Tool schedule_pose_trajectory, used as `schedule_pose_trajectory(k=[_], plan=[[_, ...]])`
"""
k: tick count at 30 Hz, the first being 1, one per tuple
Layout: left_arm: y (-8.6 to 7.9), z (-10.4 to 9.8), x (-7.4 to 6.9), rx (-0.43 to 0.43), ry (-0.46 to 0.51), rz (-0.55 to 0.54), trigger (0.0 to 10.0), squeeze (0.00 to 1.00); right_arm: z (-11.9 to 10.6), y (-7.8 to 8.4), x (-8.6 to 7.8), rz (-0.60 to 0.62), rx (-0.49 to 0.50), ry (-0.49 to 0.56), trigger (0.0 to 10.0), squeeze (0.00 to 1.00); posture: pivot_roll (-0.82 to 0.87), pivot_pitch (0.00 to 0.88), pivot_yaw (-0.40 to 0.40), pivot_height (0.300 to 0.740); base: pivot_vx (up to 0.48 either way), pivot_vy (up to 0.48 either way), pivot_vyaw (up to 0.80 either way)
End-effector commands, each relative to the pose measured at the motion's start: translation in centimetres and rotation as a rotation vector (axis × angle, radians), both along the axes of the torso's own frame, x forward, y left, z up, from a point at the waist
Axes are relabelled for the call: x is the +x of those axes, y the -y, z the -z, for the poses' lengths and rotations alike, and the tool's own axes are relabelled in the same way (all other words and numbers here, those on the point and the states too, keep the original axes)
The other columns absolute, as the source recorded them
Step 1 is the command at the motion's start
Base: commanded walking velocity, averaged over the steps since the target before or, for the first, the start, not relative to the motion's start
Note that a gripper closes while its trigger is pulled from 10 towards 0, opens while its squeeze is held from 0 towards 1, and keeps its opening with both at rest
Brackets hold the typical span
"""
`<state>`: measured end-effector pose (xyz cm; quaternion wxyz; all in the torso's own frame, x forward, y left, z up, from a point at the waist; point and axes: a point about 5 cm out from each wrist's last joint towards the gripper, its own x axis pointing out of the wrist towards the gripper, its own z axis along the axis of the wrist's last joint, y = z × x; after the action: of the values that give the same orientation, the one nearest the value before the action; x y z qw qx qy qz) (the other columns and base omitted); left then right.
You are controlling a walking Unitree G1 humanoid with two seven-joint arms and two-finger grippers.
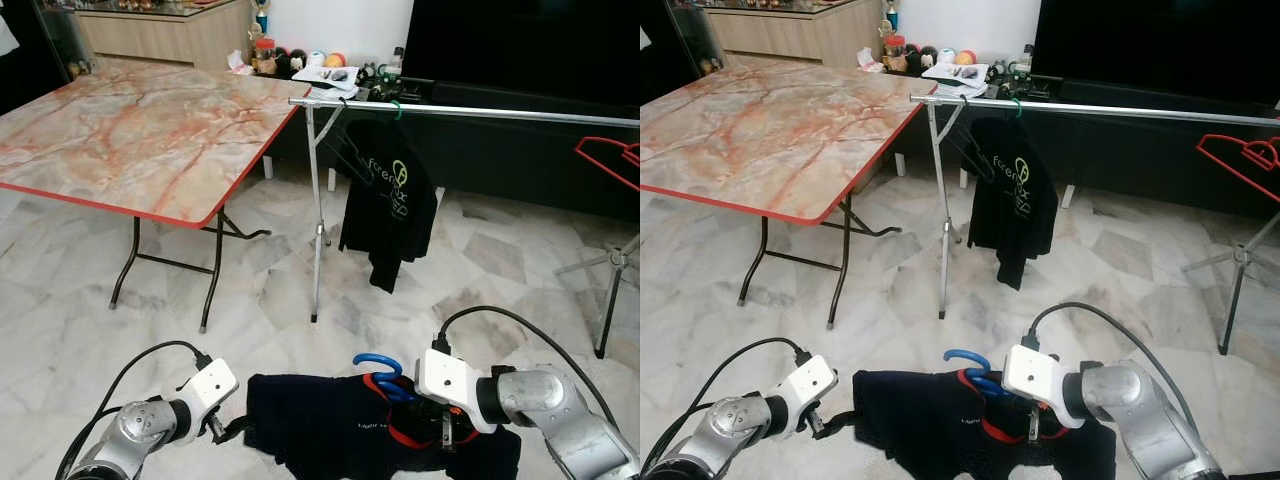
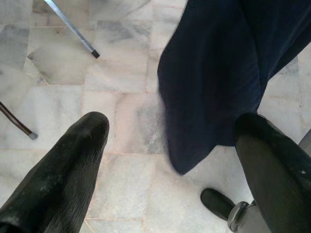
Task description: Hang hanger
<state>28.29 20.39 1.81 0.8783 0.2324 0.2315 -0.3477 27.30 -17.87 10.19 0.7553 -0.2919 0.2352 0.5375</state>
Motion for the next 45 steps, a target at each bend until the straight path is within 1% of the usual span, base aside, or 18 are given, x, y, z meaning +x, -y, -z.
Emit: schedule_pose_trajectory(k=[1,5,9,11,12,15,19,20,21,22,31,36,45], plan=[[-0.2,0.1,-0.2,-0.029,-0.014,-0.026,10.0,0.00,-1.1,-0.5,0.4,-0.015,0.022,0.033,10.0,0.00,-0.02,0.050,-0.023,0.740,0.000,0.000,0.00],[0.4,0.2,0.0,-0.036,-0.026,-0.005,10.0,0.00,-1.4,-0.5,0.3,-0.026,0.027,0.034,10.0,0.00,-0.03,0.055,-0.025,0.740,0.000,0.000,0.00],[1.5,0.4,0.2,-0.030,-0.035,0.023,10.0,0.00,-1.7,-0.5,0.2,-0.041,0.034,0.035,10.0,0.00,-0.04,0.059,-0.030,0.740,0.000,0.000,0.00],[2.1,0.3,0.5,-0.038,-0.035,0.026,10.0,0.00,-1.9,-0.8,0.0,-0.052,0.054,0.029,10.0,0.00,-0.04,0.062,-0.032,0.740,0.000,0.000,0.00],[2.1,0.3,0.5,-0.038,-0.035,0.026,10.0,0.00,-1.9,-0.8,0.0,-0.052,0.054,0.029,10.0,0.00,-0.04,0.062,-0.032,0.740,0.000,0.000,0.00],[2.8,0.4,0.6,-0.059,-0.037,0.028,10.0,0.00,-1.8,-0.8,-0.1,-0.049,0.054,0.027,10.0,0.00,-0.04,0.065,-0.034,0.740,0.000,0.000,0.00],[3.1,0.6,0.5,-0.071,-0.049,0.030,10.0,0.00,-1.8,-0.8,-0.1,-0.047,0.059,0.024,10.0,0.00,-0.05,0.068,-0.035,0.740,0.000,0.000,0.00],[3.1,0.6,0.4,-0.073,-0.051,0.032,2.8,0.00,-1.8,-0.8,-0.1,-0.045,0.058,0.025,10.0,0.00,-0.05,0.070,-0.036,0.740,0.000,0.000,0.00],[3.1,0.6,0.4,-0.074,-0.052,0.033,2.8,0.00,-1.8,-0.8,-0.1,-0.043,0.058,0.025,10.0,0.00,-0.05,0.070,-0.036,0.740,0.000,0.000,0.00],[3.2,0.6,0.4,-0.082,-0.056,0.032,0.0,0.00,-1.8,-0.7,-0.1,-0.041,0.057,0.025,10.0,0.00,-0.04,0.071,-0.036,0.740,0.000,0.000,0.00],[3.0,0.8,0.3,-0.080,-0.066,0.035,0.0,0.00,-2.1,-0.9,0.4,-0.028,0.062,0.040,10.0,0.00,-0.04,0.078,-0.038,0.740,0.000,0.000,0.00],[3.0,1.1,0.0,-0.067,-0.096,0.056,0.0,0.00,-2.2,-0.9,0.7,-0.022,0.061,0.050,10.0,0.00,-0.04,0.080,-0.039,0.740,0.000,0.000,0.00],[3.2,1.1,0.0,-0.073,-0.087,0.049,0.0,0.00,-2.1,-0.9,0.6,-0.022,0.062,0.048,10.0,0.00,-0.04,0.082,-0.040,0.740,0.000,0.000,0.00]])
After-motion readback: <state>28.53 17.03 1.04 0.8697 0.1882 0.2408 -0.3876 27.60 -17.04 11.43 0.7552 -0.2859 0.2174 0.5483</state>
